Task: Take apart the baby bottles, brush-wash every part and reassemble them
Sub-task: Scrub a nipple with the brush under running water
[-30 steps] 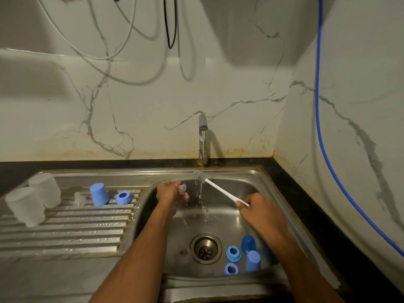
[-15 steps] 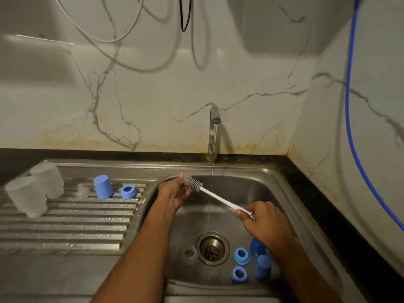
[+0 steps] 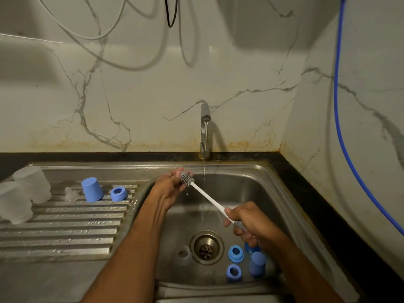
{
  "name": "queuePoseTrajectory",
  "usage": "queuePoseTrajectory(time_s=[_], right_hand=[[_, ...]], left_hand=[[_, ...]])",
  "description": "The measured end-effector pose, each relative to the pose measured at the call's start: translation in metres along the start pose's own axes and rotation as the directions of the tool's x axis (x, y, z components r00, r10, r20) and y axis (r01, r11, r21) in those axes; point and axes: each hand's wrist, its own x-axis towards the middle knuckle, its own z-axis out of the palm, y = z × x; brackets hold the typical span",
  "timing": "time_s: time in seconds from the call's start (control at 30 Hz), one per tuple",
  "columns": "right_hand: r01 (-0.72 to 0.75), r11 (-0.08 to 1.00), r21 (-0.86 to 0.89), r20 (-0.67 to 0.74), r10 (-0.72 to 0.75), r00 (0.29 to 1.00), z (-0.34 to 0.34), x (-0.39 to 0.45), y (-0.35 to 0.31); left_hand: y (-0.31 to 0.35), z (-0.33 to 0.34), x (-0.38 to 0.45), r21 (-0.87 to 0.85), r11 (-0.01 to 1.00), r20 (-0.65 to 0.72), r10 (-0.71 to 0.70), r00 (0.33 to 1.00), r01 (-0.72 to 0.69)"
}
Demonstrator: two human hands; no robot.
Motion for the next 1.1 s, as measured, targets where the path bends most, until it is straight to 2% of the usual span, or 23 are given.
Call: queuePoseTrajectory(time_s=[0.07, 0.1, 0.17, 0.2, 0.27, 0.3, 0.33, 0.37, 0.4, 0.43, 0.5, 0.57, 0.6, 0.67, 0.73, 0.8, 0.83, 0.87, 0.9, 0.97, 1.0, 1.03, 1.1], right_hand=[[0.079, 0.996, -0.049, -0.080, -0.082, 0.993, -0.001, 0.001, 0.001], [0.155, 0.965, -0.211, -0.147, -0.188, 0.971, 0.000, 0.002, 0.002], [0.218, 0.732, -0.645, -0.178, -0.422, 0.889, 0.006, 0.002, 0.006], [0.215, 0.608, -0.764, -0.164, -0.505, 0.848, 0.009, 0.001, 0.006], [0.202, 0.477, -0.855, -0.149, -0.600, 0.786, 0.007, 0.003, 0.008], [0.208, 0.477, -0.854, -0.151, -0.610, 0.777, 0.005, 0.004, 0.008], [0.241, 0.552, -0.798, -0.167, -0.586, 0.793, 0.004, 0.005, 0.007], [0.285, 0.686, -0.670, -0.176, -0.519, 0.836, 0.004, 0.008, 0.007], [0.303, 0.843, -0.445, -0.157, -0.406, 0.900, 0.004, 0.008, 0.007], [0.242, 0.951, -0.192, -0.106, -0.265, 0.958, 0.003, 0.006, 0.007], [0.064, 0.994, 0.085, 0.036, -0.067, 0.997, -0.003, 0.000, 0.006], [0.030, 0.993, 0.118, 0.066, -0.038, 0.997, -0.008, -0.002, 0.008], [0.062, 0.997, 0.056, 0.012, -0.062, 0.998, -0.006, -0.002, 0.007], [0.185, 0.940, -0.288, -0.139, -0.232, 0.963, 0.001, 0.002, 0.007], [0.221, 0.726, -0.651, -0.186, -0.435, 0.881, 0.007, 0.003, 0.007], [0.218, 0.575, -0.789, -0.188, -0.563, 0.805, 0.005, 0.004, 0.007], [0.224, 0.552, -0.803, -0.187, -0.591, 0.785, 0.003, 0.005, 0.007], [0.244, 0.580, -0.777, -0.190, -0.586, 0.787, 0.002, 0.004, 0.007], [0.279, 0.662, -0.696, -0.201, -0.552, 0.809, 0.003, 0.005, 0.007], [0.279, 0.919, -0.280, -0.177, -0.335, 0.926, 0.005, 0.006, 0.006], [0.180, 0.982, -0.054, -0.085, -0.184, 0.979, 0.003, 0.004, 0.003], [0.080, 0.993, 0.085, 0.036, -0.083, 0.996, -0.001, 0.002, 0.002], [-0.024, 0.979, 0.203, 0.189, -0.015, 0.982, -0.008, -0.002, 0.002]], left_hand=[[0.001, -0.001, 0.000, 0.000, 0.999, 0.003, -0.035, 0.999, 0.035], [0.001, -0.001, -0.002, 0.025, 0.998, -0.024, -0.060, 0.998, 0.060], [-0.001, -0.003, -0.004, 0.063, 0.992, -0.113, -0.101, 0.988, 0.109], [-0.002, -0.003, -0.003, 0.060, 0.991, -0.138, -0.112, 0.984, 0.121], [-0.002, 0.000, -0.002, 0.016, 0.992, -0.114, -0.120, 0.986, 0.123], [-0.001, 0.002, -0.001, -0.030, 0.993, -0.082, -0.114, 0.990, 0.112], [-0.001, 0.004, 0.000, -0.088, 0.991, -0.047, -0.105, 0.993, 0.100], [-0.001, 0.005, 0.000, -0.161, 0.983, -0.008, -0.095, 0.995, 0.093], [0.000, 0.006, -0.001, -0.228, 0.970, 0.028, -0.083, 0.996, 0.087], [0.001, 0.006, -0.003, -0.284, 0.955, 0.072, -0.068, 0.995, 0.086], [0.002, 0.005, -0.006, -0.361, 0.928, 0.144, -0.046, 0.989, 0.096], [-0.001, 0.003, -0.004, -0.341, 0.933, 0.154, -0.066, 0.986, 0.116], [-0.003, 0.002, -0.002, -0.264, 0.957, 0.119, -0.093, 0.989, 0.122], [-0.008, -0.001, 0.004, -0.092, 0.986, -0.025, -0.141, 0.990, 0.138], [-0.008, -0.002, 0.006, -0.028, 0.988, -0.122, -0.153, 0.981, 0.151], [-0.005, 0.002, 0.007, -0.031, 0.991, -0.119, -0.132, 0.984, 0.130], [-0.004, 0.004, 0.008, -0.042, 0.994, -0.104, -0.107, 0.989, 0.103], [-0.004, 0.007, 0.007, -0.050, 0.996, -0.085, -0.083, 0.993, 0.079], [-0.004, 0.008, 0.007, -0.071, 0.996, -0.065, -0.060, 0.996, 0.055], [-0.001, 0.008, 0.001, -0.140, 0.990, 0.005, -0.023, 1.000, 0.023], [0.001, 0.007, -0.001, -0.205, 0.978, 0.057, -0.014, 0.998, 0.026], [0.003, 0.004, -0.001, -0.284, 0.958, 0.116, -0.001, 0.993, 0.034], [0.002, 0.002, 0.001, -0.389, 0.919, 0.179, 0.006, 0.984, 0.065]])
